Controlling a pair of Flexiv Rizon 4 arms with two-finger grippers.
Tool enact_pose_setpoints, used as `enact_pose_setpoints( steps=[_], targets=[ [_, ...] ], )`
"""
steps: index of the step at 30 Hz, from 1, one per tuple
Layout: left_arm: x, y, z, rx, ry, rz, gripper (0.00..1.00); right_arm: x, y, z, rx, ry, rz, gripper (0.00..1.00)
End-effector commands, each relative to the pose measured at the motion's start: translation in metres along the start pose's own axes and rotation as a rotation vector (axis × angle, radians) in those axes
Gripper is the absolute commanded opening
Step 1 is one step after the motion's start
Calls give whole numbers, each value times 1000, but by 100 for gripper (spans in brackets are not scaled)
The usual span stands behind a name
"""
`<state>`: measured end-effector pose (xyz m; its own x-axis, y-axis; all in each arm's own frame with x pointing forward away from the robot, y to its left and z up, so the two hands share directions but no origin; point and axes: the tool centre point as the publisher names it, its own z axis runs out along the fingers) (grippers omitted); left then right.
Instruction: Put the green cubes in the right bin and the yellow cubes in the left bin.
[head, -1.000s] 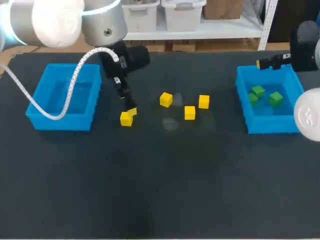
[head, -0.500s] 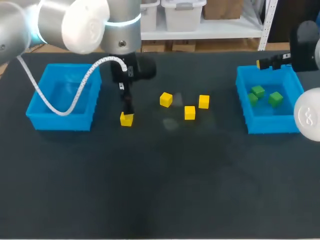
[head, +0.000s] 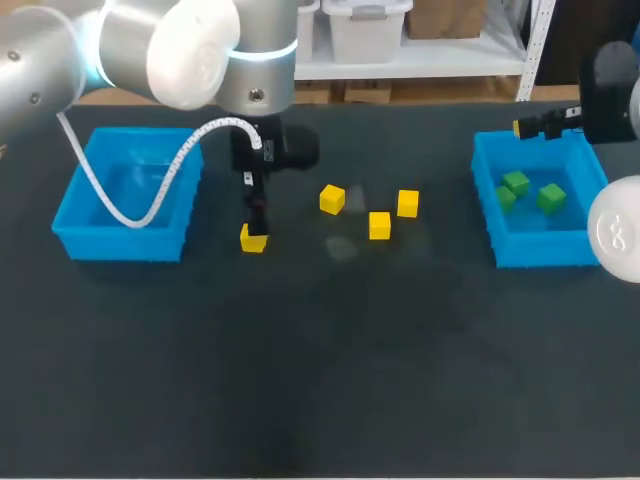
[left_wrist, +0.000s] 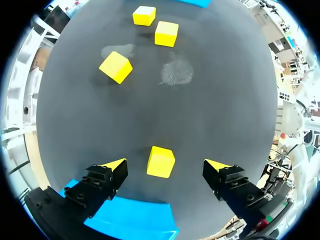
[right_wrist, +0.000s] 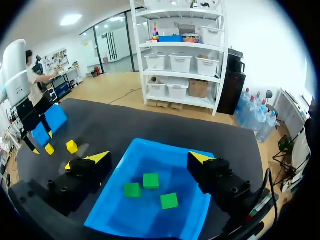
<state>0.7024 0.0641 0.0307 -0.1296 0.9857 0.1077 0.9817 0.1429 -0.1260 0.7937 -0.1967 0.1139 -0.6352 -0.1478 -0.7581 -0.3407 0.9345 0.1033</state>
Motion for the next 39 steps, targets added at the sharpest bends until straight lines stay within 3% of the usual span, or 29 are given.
enact_pose_setpoints(
  steps=[1, 6, 17, 31, 39],
  targets=[
    [-2, -6, 5, -16, 17, 5, 100, 0, 0, 0, 3, 0, 0, 100],
    [1, -10, 16, 6, 25, -5, 100, 0, 0, 0, 3, 0, 0, 100],
    [14, 2, 32, 1, 63, -55, 100, 0, 0, 0, 3, 0, 0, 100],
    [2, 5, 32, -19, 61, -59, 100, 0, 0, 0, 3, 0, 0, 100],
    [6, 7, 40, -36, 88, -67, 100, 0, 0, 0, 3, 0, 0, 100]
  ],
)
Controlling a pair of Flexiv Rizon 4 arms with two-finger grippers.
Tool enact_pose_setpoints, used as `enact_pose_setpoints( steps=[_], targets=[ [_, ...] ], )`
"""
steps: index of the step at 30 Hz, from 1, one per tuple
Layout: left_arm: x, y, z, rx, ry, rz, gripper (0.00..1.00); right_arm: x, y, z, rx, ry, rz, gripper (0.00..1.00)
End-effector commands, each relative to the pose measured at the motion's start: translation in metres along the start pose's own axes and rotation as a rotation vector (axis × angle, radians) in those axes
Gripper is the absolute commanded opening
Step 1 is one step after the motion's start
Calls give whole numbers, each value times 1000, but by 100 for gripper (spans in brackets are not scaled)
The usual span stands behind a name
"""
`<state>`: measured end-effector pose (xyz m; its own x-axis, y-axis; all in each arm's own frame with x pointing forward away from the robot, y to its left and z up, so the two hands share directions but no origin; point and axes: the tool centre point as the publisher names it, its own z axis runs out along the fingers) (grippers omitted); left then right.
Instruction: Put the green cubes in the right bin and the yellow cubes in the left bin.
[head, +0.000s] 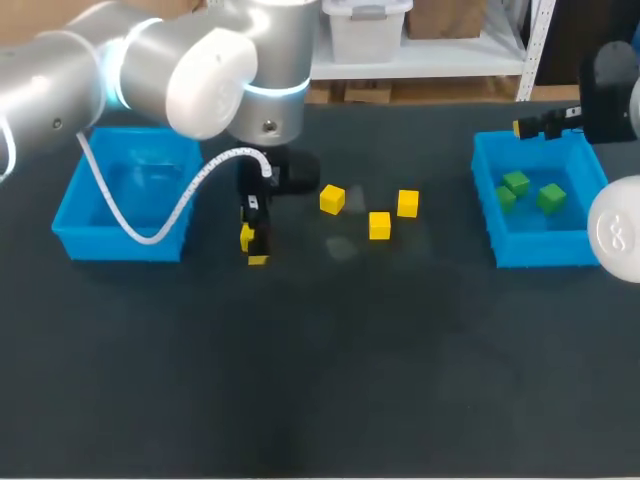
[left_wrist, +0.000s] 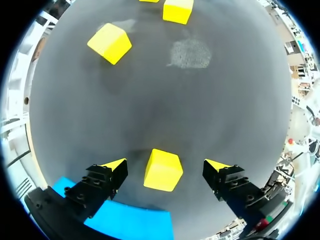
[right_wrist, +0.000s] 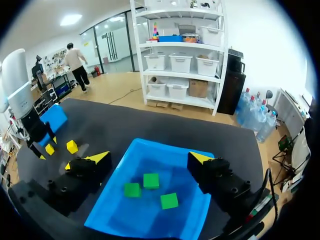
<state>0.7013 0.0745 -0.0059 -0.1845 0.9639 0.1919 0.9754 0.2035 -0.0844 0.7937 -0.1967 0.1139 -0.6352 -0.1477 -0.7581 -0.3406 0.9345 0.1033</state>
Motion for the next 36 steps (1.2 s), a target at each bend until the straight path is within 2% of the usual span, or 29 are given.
enact_pose_setpoints(
  steps=[1, 3, 4, 5, 7, 8, 21, 25, 30, 34, 36],
  targets=[
    [-1, 2, 3, -7, 12, 0, 100, 0, 0, 0, 3, 0, 0, 100],
    [-1, 2, 3, -16, 21, -4, 98, 0, 0, 0, 3, 0, 0, 100],
    [-1, 2, 3, -22, 25, -2, 85, 0, 0, 0, 3, 0, 0, 100],
    [-1, 2, 3, -23, 27, -5, 55, 0, 0, 0, 3, 0, 0, 100],
    [-1, 2, 3, -28, 31, -14, 10, 0, 0, 0, 3, 0, 0, 100],
    [-1, 2, 3, -31, 32, -14, 0, 0, 0, 0, 3, 0, 0, 100],
    [6, 0, -5, -45, -8, -73, 0, 0, 0, 0, 3, 0, 0, 100],
    [13, 8, -20, -112, -24, -122, 0, 0, 0, 0, 3, 0, 0, 100],
    [40, 36, -76, -290, -181, -346, 0, 0, 0, 0, 3, 0, 0, 100],
    [74, 54, -125, -450, -344, -543, 0, 0, 0, 0, 3, 0, 0, 100],
    [91, 58, -143, -506, -397, -622, 0, 0, 0, 0, 3, 0, 0, 100]
  ],
)
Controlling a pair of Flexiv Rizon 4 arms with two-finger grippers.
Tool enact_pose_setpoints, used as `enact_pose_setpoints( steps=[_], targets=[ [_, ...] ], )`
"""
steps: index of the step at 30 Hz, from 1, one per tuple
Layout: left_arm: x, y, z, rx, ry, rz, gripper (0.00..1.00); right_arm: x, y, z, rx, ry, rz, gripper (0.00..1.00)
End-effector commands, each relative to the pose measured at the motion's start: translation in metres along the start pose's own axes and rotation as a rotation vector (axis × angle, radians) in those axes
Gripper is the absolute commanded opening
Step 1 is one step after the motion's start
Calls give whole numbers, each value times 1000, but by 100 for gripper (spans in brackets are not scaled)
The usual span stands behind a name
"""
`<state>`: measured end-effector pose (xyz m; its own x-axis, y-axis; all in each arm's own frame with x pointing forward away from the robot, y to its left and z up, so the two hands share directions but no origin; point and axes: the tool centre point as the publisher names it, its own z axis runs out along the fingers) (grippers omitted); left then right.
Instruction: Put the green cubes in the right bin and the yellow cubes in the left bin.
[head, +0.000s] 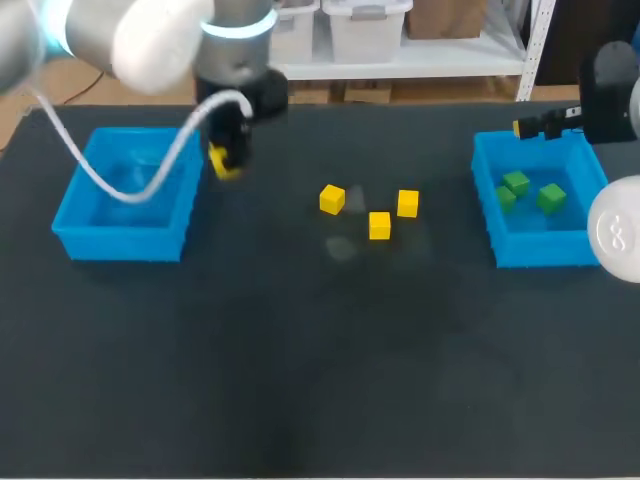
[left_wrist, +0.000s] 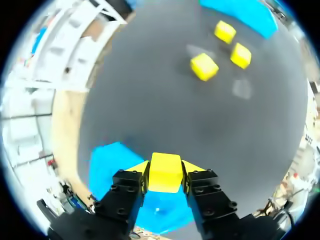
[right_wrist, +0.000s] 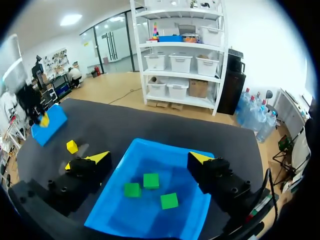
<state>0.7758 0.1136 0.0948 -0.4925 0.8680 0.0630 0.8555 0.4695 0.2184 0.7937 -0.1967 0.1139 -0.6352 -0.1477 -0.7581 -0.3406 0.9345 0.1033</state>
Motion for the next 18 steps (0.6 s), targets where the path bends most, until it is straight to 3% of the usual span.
enact_pose_setpoints(
  steps=[1, 6, 11, 18],
  targets=[
    [50, 19, -53, -241, -291, -351, 0, 0, 0, 0, 3, 0, -1, 100],
    [86, 37, -47, -266, -208, -499, 0, 0, 0, 0, 3, 0, -1, 100],
    [107, 31, -26, -247, -159, -536, 0, 0, 0, 0, 3, 0, -1, 100],
    [117, 21, -1, -248, -50, -535, 0, 0, 0, 0, 3, 0, -1, 100]
  ],
)
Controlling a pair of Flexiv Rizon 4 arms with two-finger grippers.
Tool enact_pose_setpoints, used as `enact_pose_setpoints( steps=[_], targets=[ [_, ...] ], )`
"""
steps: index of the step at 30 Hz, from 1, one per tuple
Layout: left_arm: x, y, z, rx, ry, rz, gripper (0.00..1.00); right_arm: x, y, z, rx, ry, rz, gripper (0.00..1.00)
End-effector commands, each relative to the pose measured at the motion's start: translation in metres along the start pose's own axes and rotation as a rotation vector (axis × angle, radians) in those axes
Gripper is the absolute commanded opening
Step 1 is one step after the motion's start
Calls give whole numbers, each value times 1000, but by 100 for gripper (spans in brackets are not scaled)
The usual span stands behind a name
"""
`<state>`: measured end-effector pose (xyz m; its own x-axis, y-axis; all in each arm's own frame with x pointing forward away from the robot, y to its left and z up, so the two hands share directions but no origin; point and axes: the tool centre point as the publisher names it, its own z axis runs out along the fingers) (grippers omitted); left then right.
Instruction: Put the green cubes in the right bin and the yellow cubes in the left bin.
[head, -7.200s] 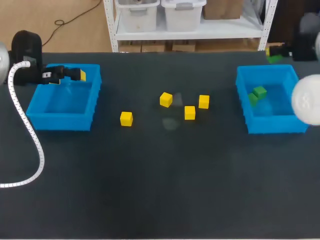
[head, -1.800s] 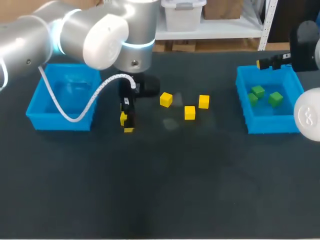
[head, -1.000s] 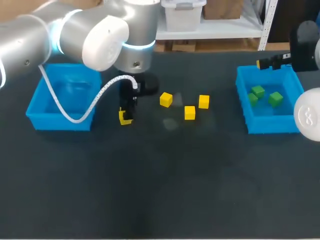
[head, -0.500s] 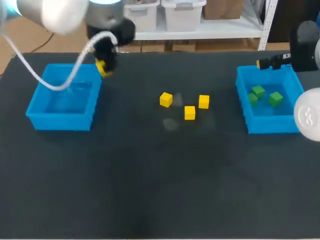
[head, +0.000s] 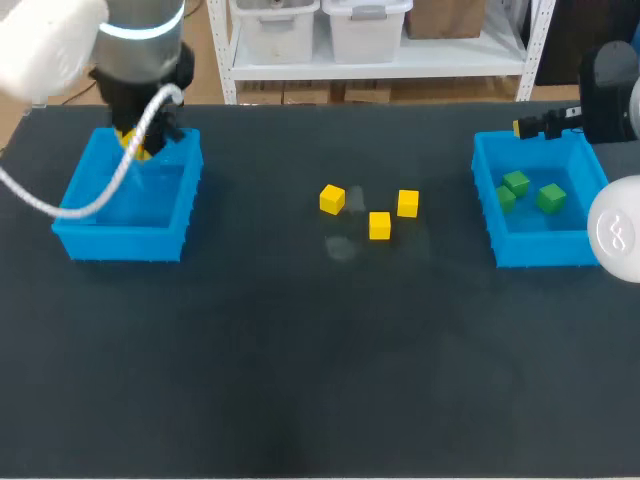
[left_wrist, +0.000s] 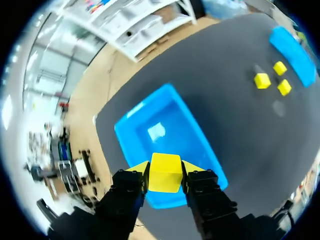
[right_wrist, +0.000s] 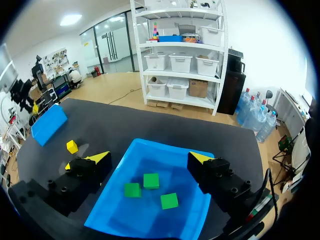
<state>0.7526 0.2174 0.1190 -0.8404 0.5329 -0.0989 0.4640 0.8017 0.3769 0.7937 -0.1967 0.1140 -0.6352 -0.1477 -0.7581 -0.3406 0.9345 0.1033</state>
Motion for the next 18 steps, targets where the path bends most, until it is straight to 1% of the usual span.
enact_pose_setpoints(
  steps=[1, 2, 3, 4, 5, 7, 9, 10, 12, 14, 16, 18],
  targets=[
    [20, -6, 10, -101, -35, -12, 0, 0, 0, 0, 3, 0, -1, 100],
    [20, -6, 10, -113, -25, -4, 2, 0, 0, 0, 3, 0, -1, 100],
    [19, -5, 9, -115, -20, 4, 27, 0, 0, 0, 3, 0, -1, 100],
    [18, -5, 9, -125, -22, 6, 58, 0, 0, 0, 3, 0, -1, 100],
    [16, -6, 6, -129, -33, 4, 100, 0, 0, 0, 3, 0, -1, 100],
    [10, -6, -1, -112, -57, 5, 100, 0, 0, 0, 3, 0, -1, 100],
    [0, -10, -11, -60, -110, -2, 100, 0, 0, 0, 3, 0, -1, 100],
    [-6, -13, -21, -36, -137, 0, 100, 0, 0, 0, 3, 0, -1, 100],
    [-21, -21, -35, -10, -189, 35, 100, 0, 0, 0, 3, 0, -1, 100],
    [-38, -34, -50, 18, -239, 92, 100, 0, 0, 0, 3, 0, -1, 100],
    [-54, -52, -63, 53, -282, 143, 100, 0, 0, 0, 3, 0, -1, 100],
    [-69, -70, -68, 116, -313, 198, 100, 0, 0, 0, 3, 0, -1, 100]
  ],
)
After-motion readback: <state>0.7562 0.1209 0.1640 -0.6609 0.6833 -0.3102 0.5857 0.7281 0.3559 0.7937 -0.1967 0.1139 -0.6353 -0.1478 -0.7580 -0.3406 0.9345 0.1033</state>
